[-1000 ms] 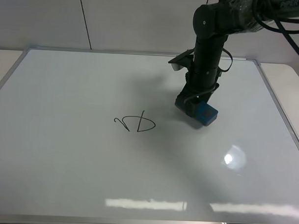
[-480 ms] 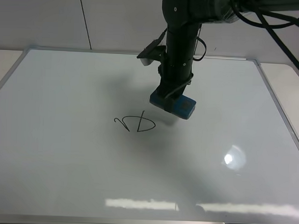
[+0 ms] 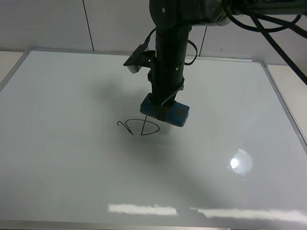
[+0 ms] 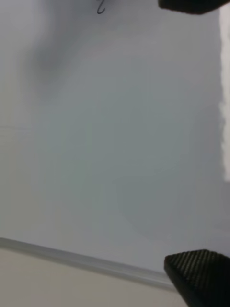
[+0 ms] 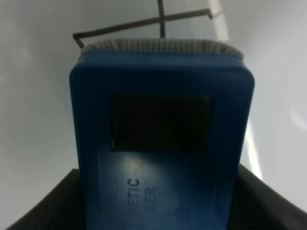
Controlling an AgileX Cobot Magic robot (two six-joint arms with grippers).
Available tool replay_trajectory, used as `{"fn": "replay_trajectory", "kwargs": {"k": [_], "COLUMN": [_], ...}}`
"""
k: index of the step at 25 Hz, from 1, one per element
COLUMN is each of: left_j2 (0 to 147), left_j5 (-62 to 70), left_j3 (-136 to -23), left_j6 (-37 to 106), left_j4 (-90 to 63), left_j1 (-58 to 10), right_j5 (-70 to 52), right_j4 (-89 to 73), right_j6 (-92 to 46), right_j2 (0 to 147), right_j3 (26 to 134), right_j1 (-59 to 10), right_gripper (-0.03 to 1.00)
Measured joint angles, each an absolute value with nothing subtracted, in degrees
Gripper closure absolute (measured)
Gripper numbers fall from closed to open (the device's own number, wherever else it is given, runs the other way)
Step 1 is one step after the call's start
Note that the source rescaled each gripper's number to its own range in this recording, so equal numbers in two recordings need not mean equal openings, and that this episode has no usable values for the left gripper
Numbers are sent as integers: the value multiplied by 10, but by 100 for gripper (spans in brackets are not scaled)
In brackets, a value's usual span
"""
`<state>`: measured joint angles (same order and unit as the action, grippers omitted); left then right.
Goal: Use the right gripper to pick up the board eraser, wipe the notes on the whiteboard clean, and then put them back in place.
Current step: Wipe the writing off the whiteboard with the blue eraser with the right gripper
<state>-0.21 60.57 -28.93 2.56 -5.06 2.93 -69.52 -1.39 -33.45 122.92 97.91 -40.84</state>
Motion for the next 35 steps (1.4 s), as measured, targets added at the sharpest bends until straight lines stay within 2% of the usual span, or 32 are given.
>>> {"fn": "replay_trajectory", "kwargs": {"k": [13, 25, 35], "left_j2": [-2, -2, -2], "left_j5": [606, 606, 606], "left_j3": [-289, -289, -289], "left_j6": [26, 26, 26], "left_j4": [-51, -51, -51], "left_j1": [29, 29, 29], "right_j5": [-697, -702, -702], "right_j4": [-30, -24, -41], "right_j6": [-334, -333, -334], "right_j2": [1334, 1375, 1375], "right_j3": [1085, 1098, 1098], "right_j1": [-452, -478, -462], "right_gripper": [94, 94, 94]}}
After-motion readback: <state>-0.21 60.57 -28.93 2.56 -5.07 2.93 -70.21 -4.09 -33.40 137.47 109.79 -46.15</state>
